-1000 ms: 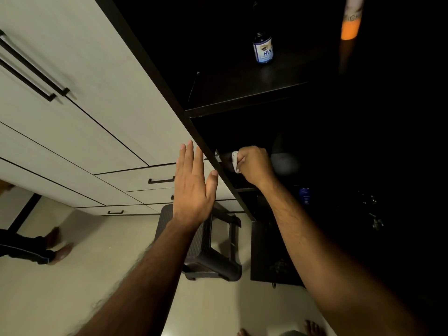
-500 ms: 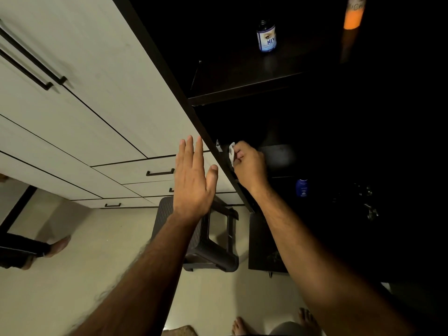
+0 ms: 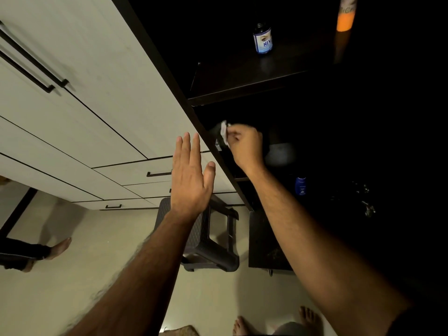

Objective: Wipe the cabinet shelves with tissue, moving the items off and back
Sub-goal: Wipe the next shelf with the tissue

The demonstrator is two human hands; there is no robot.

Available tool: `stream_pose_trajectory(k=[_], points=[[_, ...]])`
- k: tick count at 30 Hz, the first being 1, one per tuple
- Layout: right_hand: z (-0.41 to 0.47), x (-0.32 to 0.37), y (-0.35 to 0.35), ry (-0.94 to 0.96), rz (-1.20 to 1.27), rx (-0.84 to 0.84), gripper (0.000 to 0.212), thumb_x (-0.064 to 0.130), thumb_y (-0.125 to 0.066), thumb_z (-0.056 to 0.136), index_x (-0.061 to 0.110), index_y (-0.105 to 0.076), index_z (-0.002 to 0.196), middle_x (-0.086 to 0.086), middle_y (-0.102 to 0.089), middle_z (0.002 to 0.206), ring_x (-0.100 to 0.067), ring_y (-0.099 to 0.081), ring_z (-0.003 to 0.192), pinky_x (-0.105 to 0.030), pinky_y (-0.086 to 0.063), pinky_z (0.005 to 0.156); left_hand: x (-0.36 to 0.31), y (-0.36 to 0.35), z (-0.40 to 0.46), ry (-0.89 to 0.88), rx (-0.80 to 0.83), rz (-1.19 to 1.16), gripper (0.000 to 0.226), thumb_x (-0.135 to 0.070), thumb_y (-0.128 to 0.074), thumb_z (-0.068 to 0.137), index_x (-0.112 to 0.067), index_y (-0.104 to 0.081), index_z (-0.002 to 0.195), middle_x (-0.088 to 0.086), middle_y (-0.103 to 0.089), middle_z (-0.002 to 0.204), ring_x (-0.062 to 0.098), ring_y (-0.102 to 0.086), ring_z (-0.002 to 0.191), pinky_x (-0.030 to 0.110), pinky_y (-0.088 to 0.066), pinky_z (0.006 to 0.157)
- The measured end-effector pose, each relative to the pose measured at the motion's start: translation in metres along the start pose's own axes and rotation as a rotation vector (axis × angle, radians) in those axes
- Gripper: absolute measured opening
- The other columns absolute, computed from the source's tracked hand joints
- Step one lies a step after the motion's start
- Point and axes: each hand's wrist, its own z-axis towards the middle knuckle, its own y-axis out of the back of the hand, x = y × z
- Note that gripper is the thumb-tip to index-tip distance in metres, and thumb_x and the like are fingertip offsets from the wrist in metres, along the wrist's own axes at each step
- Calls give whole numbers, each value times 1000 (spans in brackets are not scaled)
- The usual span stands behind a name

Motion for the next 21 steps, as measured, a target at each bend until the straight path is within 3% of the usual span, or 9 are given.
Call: stream_pose_trajectory(k=[4, 8, 10, 12, 14, 16, 18, 21], points=[[17, 45, 7, 145, 62, -39, 16, 4, -62, 89, 6, -75, 97, -4, -75, 92, -13, -69, 86, -22, -55, 78, -1, 3, 1, 12, -4, 8, 68, -44, -25, 97, -14, -8, 155, 6, -4, 164, 15, 6, 150, 38, -5, 123], [7, 36, 11, 268, 48, -33, 12, 5, -67, 85, 8, -76, 92, -2, -74, 91, -10, -68, 85, -22, -55, 75, -2, 7, 0, 10, -6, 9, 68, -44, -24, 97, -13, -9, 155, 9, -6, 163, 18, 4, 151, 36, -4, 122], [1, 14, 14, 208, -81, 44, 10, 1, -68, 84, 5, -75, 91, -6, -72, 92, -13, -68, 83, -20, -55, 72, -5, 5, -4, 10, 4, 2, 68, -44, -24, 96, -12, -10, 155, 10, -7, 163, 19, 3, 151, 35, -3, 122], [-5, -8, 20, 154, -240, 198, 8, -1, -68, 83, 2, -74, 87, -10, -73, 87, -20, -69, 79, -31, -58, 70, -7, 1, -11, 6, 20, -8, 68, -44, -24, 97, -13, -9, 155, 10, -6, 163, 19, 3, 151, 33, -2, 122], [-9, -25, 29, 185, -352, 241, 7, -2, -69, 82, 0, -74, 78, -13, -72, 79, -24, -68, 72, -41, -57, 66, -8, -6, -20, 9, 45, -21, 68, -45, -24, 97, -14, -8, 155, 8, -5, 163, 18, 4, 151, 31, 0, 121], [-15, -29, 38, 208, -445, 227, 9, -1, -66, 84, 0, -71, 77, -15, -70, 81, -26, -67, 74, -36, -56, 63, -7, -13, -30, 29, 76, -42, 68, -46, -24, 97, -15, -8, 155, 8, -4, 163, 17, 5, 150, 32, 1, 121], [-23, -29, 46, 209, -600, 242, 10, 5, -61, 89, 5, -71, 88, -13, -68, 94, -25, -65, 84, -28, -51, 65, -5, -20, -43, 50, 118, -56, 68, -46, -25, 98, -15, -7, 155, 8, -2, 163, 17, 6, 150, 35, 0, 121], [-41, -41, 51, 172, -873, 334, 18, 15, -56, 94, 16, -67, 108, -6, -63, 112, -22, -61, 99, -26, -48, 72, 0, -30, -60, 81, 170, -57, 67, -45, -24, 98, -14, -7, 155, 8, 0, 163, 18, 7, 150, 36, 1, 122]])
